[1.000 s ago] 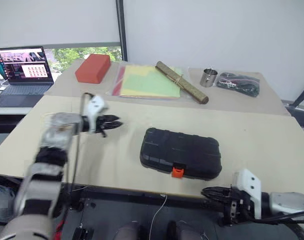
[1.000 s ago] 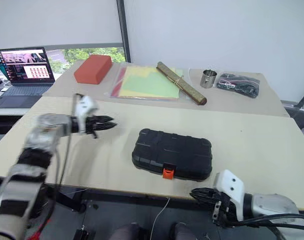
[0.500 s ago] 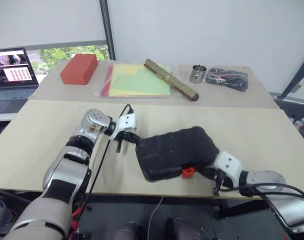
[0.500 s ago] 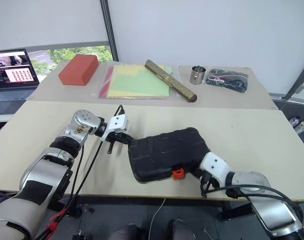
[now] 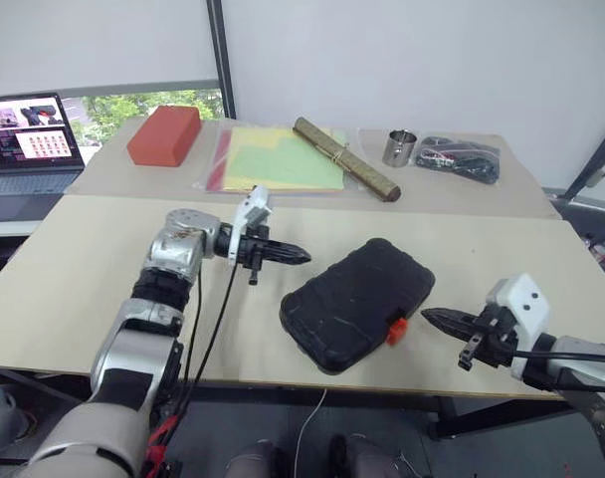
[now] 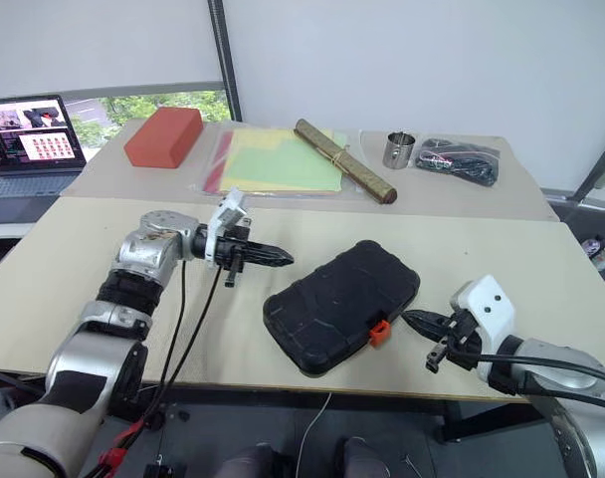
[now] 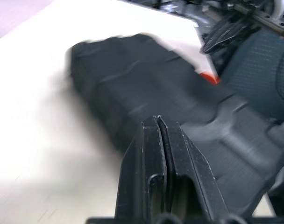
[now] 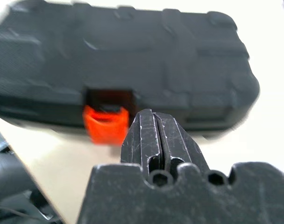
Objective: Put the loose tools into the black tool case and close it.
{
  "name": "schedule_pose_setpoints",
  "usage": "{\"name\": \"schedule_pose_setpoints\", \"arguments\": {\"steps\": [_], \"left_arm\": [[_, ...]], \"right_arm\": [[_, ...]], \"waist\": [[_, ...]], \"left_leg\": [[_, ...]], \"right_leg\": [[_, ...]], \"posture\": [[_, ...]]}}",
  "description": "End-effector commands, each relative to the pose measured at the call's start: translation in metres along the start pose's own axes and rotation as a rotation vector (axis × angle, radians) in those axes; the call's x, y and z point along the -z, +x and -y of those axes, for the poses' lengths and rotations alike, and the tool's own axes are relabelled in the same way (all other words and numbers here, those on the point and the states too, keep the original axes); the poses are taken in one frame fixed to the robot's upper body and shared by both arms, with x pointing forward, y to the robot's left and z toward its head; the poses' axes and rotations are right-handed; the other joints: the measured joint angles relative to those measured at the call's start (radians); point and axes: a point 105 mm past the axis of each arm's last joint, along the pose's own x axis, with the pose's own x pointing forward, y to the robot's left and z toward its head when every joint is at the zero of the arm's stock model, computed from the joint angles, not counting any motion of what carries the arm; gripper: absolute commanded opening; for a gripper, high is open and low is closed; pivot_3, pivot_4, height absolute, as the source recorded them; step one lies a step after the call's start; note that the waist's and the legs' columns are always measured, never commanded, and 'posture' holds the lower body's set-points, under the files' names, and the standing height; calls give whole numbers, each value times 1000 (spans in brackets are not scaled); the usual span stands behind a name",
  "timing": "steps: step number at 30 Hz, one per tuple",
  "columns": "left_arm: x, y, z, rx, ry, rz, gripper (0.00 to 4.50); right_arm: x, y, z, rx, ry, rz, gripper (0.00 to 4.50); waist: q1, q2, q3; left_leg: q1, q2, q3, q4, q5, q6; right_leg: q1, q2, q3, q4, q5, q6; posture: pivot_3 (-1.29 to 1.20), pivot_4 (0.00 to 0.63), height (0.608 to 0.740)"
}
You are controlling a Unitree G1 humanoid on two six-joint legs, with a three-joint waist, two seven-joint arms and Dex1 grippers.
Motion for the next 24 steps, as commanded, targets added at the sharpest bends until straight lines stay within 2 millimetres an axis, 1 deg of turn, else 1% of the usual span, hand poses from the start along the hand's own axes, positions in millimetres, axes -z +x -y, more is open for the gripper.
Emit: {"name": "schedule_pose_setpoints", "arguments": {"steps": [1,3,5,9,10,12,15,19,23,24], "left_arm": [[15,30,8,15,85,-111,103],[29,38,10,12,130,-177,103],[40,42,10,13,176,-230,103],[51,43,11,26,244,-289,103],[53,43,12,29,256,-297,103],[54,42,11,32,266,-299,103],[52,44,11,32,272,-288,103],[48,49,14,54,282,-266,103],[49,51,15,75,305,-281,103],[50,52,15,77,311,-284,103]], "right_arm": [[-7,10,-10,-25,-11,20,0],[-5,16,-12,-33,-10,13,0],[1,22,-13,-42,-19,-24,0],[15,24,-12,-45,-30,-100,0],[17,22,-13,-45,-22,-105,0],[20,18,-14,-43,-12,-110,0],[26,12,-14,-31,-9,-122,0],[24,8,-10,5,27,-91,0],[33,4,-13,11,49,-116,0],[37,5,-16,5,60,-127,0]], "waist": [[0,0,0],[0,0,0],[1,1,-1],[6,2,-1],[8,2,-1],[10,2,-2],[12,2,-4],[15,2,-5],[21,3,-6],[22,3,-6]], "left_leg": [[0,0,0,0,0,0],[1,0,1,0,0,0],[2,0,1,0,0,0],[9,1,0,-1,-2,0],[11,1,0,-1,-6,-6],[12,1,0,-1,-6,-6],[13,1,0,-1,-7,-5],[14,1,0,-1,-7,-5],[14,1,0,-1,-8,-3],[14,1,0,-1,-8,-3]], "right_leg": [[0,0,0,0,0,0],[0,0,1,0,0,0],[1,0,2,0,1,0],[9,-1,1,-2,0,0],[11,-1,1,-2,-1,3],[12,-1,1,-2,-3,5],[13,-1,1,-2,-2,4],[14,-1,1,-2,-3,6],[13,-2,1,-3,-3,7],[13,-2,1,-3,-3,7]], "posture": [[0,150,737],[0,150,737],[0,150,737],[0,150,737],[0,150,737],[0,150,737],[0,150,737],[0,150,737],[0,150,737],[0,150,737]]}}
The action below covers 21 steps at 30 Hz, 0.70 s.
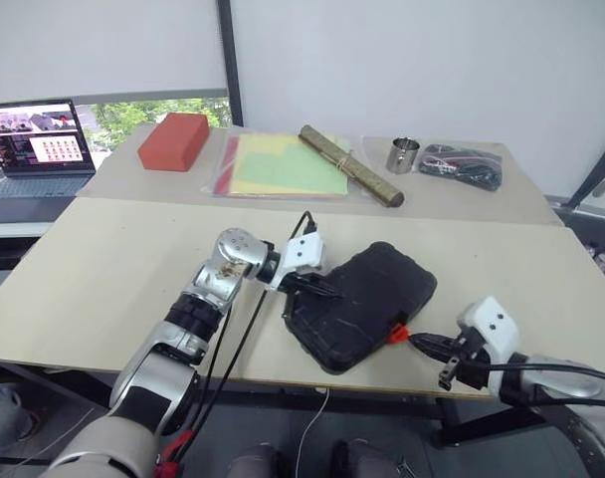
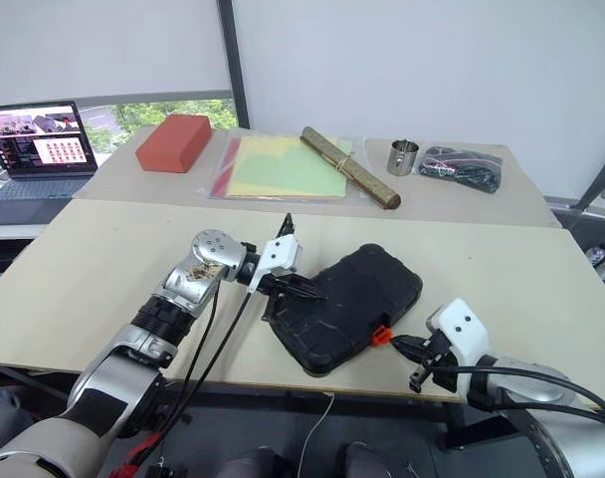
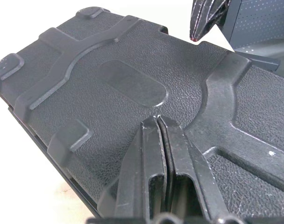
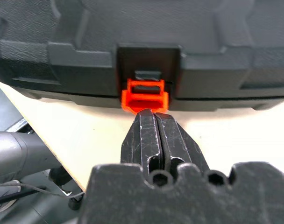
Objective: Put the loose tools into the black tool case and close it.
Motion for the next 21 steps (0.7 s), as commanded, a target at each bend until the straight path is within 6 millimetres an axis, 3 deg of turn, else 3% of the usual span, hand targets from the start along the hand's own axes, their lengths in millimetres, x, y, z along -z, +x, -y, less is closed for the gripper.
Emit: {"name": "schedule_pose_setpoints", "arguments": {"steps": [1,6,13,18,21], "left_arm": [[22,9,10,55,-32,-92,103],[21,11,7,56,-23,-97,103],[27,10,8,69,-10,-121,103],[34,11,12,89,13,-147,103],[37,12,15,103,26,-158,103]], "right_arm": [[2,0,-5,-1,-7,8,0],[10,14,-2,11,0,-1,0],[-33,19,-4,-19,-46,127,0],[-50,20,-16,-52,-89,159,0],[-49,25,-17,-47,-96,152,0]], "waist": [[1,0,0],[3,0,-1],[2,1,-1],[-11,2,-2],[-26,2,-2]], "left_leg": [[0,0,0,0,0,0],[0,0,0,0,-1,1],[-1,0,0,0,-1,2],[-2,0,0,0,-1,2],[-1,1,0,-2,-1,1]], "right_leg": [[0,0,0,0,0,0],[0,0,0,-1,0,1],[-1,-1,0,-1,1,2],[-2,0,0,-1,1,2],[-2,0,0,-1,1,1]], "posture": [[0,150,737],[0,150,737],[0,150,737],[0,150,737],[0,150,737]]}}
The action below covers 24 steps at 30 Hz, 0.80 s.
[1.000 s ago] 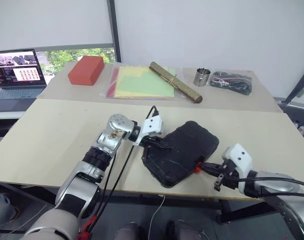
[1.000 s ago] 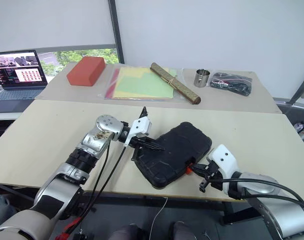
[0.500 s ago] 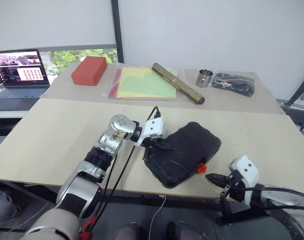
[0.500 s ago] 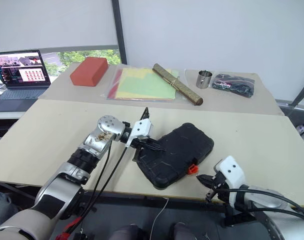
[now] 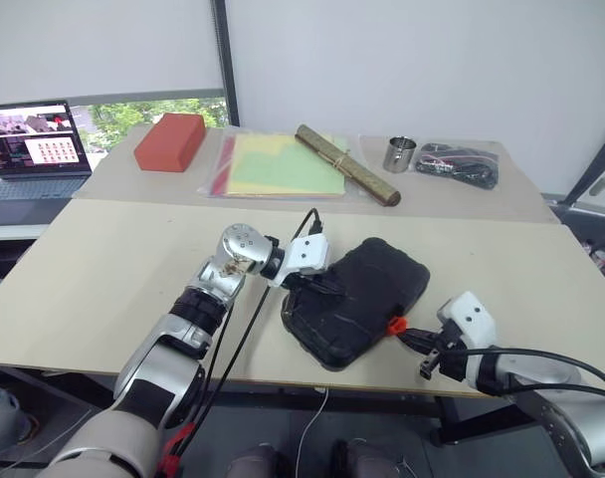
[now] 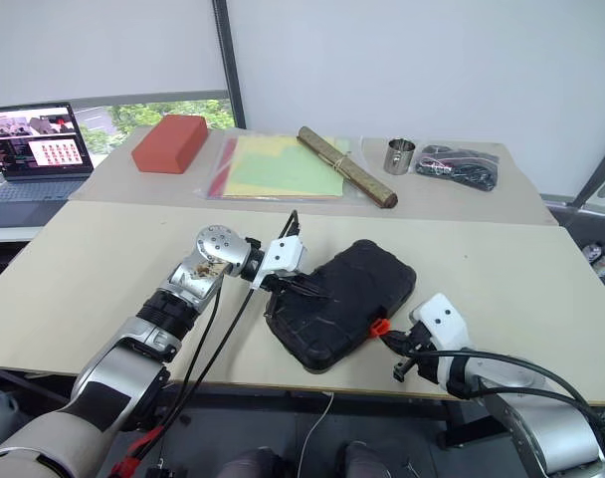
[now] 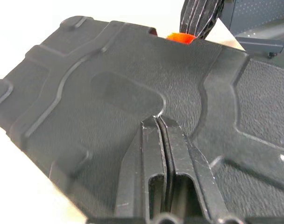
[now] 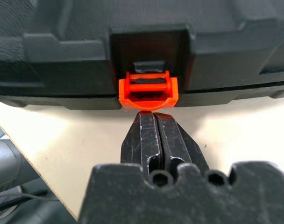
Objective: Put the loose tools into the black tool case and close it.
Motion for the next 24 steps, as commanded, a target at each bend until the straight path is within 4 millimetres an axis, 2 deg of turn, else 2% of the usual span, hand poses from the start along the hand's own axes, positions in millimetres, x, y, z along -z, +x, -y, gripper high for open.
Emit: {"name": "schedule_pose_setpoints", "arguments": {"steps": [1,6,12,21,24], "left_arm": [[33,12,23,101,-61,-119,103],[36,13,25,110,-57,-131,103],[40,9,22,82,-82,-133,103],[43,10,27,95,-85,-138,103],[43,10,25,79,-88,-133,103]], "right_arm": [[-33,1,-10,-22,-101,126,0],[-26,5,-2,5,-88,101,0],[-24,-1,0,19,-95,96,0],[-42,8,6,36,-126,163,0],[-41,9,4,26,-132,150,0]], "waist": [[-6,0,0],[-9,0,0],[-7,0,-1],[-9,-1,-2],[-10,-1,-3]], "left_leg": [[1,0,0,-1,0,0],[3,0,1,-4,0,-1],[4,0,1,-5,0,-1],[6,0,2,-6,1,-1],[7,0,2,-8,1,-1]], "right_leg": [[0,0,0,0,0,0],[1,0,1,0,0,0],[1,0,1,-1,0,0],[2,0,1,-1,0,0],[2,0,2,-2,0,0]], "posture": [[0,150,737],[0,150,737],[0,150,737],[0,150,737],[0,150,737]]}}
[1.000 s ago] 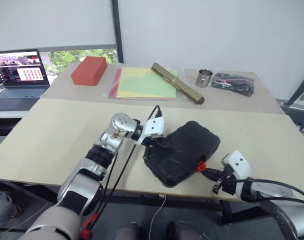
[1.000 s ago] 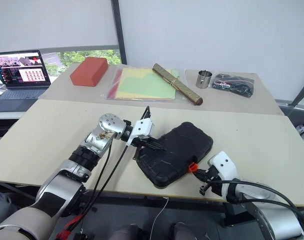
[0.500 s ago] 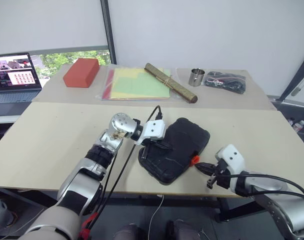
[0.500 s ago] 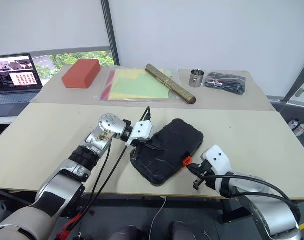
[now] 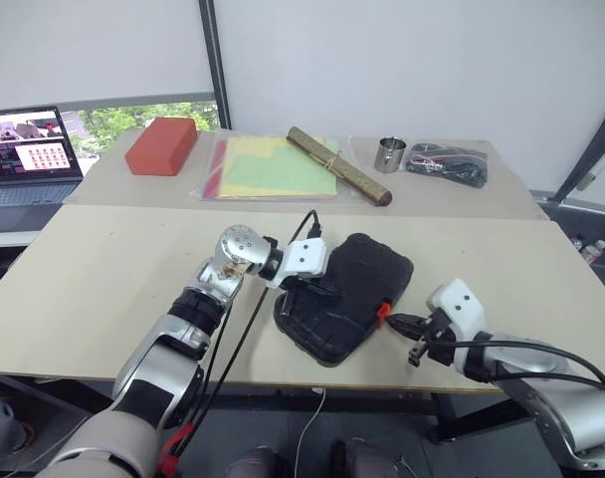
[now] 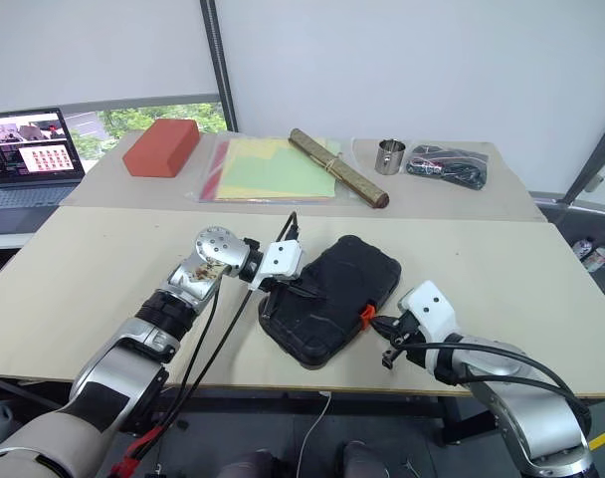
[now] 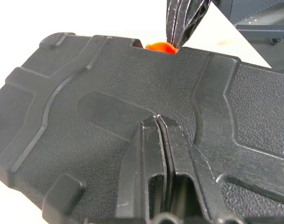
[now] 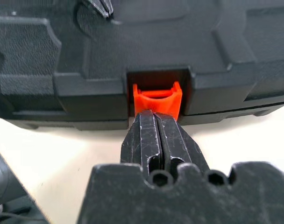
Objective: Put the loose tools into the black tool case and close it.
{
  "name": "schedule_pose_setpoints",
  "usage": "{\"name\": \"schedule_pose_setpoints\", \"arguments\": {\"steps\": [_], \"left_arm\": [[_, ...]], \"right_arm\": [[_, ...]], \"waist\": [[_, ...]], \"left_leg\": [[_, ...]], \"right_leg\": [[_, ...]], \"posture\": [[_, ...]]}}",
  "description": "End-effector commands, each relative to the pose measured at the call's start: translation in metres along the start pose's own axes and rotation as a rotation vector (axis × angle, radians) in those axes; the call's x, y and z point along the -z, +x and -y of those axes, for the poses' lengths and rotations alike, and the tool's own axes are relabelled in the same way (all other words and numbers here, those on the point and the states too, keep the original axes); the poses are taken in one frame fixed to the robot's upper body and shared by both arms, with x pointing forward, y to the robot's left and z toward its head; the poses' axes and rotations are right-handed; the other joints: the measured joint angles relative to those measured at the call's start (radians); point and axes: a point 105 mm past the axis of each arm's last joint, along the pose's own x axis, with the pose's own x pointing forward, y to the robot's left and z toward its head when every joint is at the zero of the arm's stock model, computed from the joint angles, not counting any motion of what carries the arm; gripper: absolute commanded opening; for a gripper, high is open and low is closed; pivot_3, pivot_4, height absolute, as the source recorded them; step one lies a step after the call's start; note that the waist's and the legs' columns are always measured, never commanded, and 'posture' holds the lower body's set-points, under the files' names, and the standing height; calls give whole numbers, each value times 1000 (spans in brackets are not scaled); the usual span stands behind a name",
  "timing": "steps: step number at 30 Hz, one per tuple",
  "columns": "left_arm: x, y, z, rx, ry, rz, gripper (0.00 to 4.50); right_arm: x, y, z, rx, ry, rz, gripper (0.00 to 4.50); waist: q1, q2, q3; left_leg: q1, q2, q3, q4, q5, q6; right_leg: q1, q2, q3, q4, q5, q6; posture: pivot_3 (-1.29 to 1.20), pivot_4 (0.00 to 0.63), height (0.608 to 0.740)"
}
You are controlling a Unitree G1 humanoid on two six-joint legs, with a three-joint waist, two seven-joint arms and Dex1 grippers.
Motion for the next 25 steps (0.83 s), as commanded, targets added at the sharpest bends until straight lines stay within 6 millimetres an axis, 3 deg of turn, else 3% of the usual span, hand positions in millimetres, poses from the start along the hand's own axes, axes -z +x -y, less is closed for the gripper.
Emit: {"name": "schedule_pose_setpoints", "arguments": {"steps": [1,3,4,7,9,13,16,18,22,25], "left_arm": [[37,9,24,72,-126,-103,103],[37,-1,19,29,-171,-84,103],[37,-6,17,10,-194,-72,601],[35,-36,10,-80,-310,-17,1478],[33,-74,11,-149,-393,22,2232],[17,-141,31,-213,-516,86,3674],[11,-185,67,-212,-588,3,4500],[13,-200,79,-243,-584,-77,4500],[7,-216,79,-326,-578,-82,4500],[5,-218,75,-364,-551,-68,4500]], "right_arm": [[-23,-3,1,9,-60,82,0],[-21,-11,1,3,-40,78,0],[-21,-15,1,0,-30,77,0],[-21,-35,3,-24,-11,78,773],[-28,-56,9,-65,-30,81,1468],[-43,-93,30,-136,-51,61,2878],[-55,-119,50,-205,-82,9,3811],[-59,-130,62,-243,-101,-30,4472],[-64,-139,71,-321,-107,-74,4472],[-67,-133,73,-335,-123,-49,4472]], "waist": [[0,0,0],[1,0,0],[1,0,0],[2,0,0],[0,1,0],[-11,2,2],[-2,3,9],[1,4,13],[31,9,16],[35,9,16]], "left_leg": [[0,0,0,0,0,0],[0,0,0,-1,0,0],[0,0,0,-1,0,0],[0,0,0,-3,0,0],[0,0,0,-5,2,3],[-2,1,0,-6,4,5],[-4,0,-1,-5,4,5],[-6,-1,-1,-5,3,5],[-6,-2,-4,-6,-2,-2],[-10,-2,-5,-5,-2,-2]], "right_leg": [[0,0,0,0,0,0],[0,0,0,0,0,0],[0,0,0,0,0,0],[-1,0,0,-1,-1,-1],[-1,1,0,-1,-1,-2],[-4,2,-1,-1,-2,-4],[-4,2,-1,-3,-3,-5],[-5,1,-1,-4,-3,-5],[-1,-1,-5,-14,-3,0],[-2,-1,-5,-14,-2,1]], "posture": [[0,150,737],[0,150,737],[0,150,737],[0,150,737],[0,150,737],[0,150,737],[0,150,737],[0,150,737],[0,150,737],[0,150,737]]}}
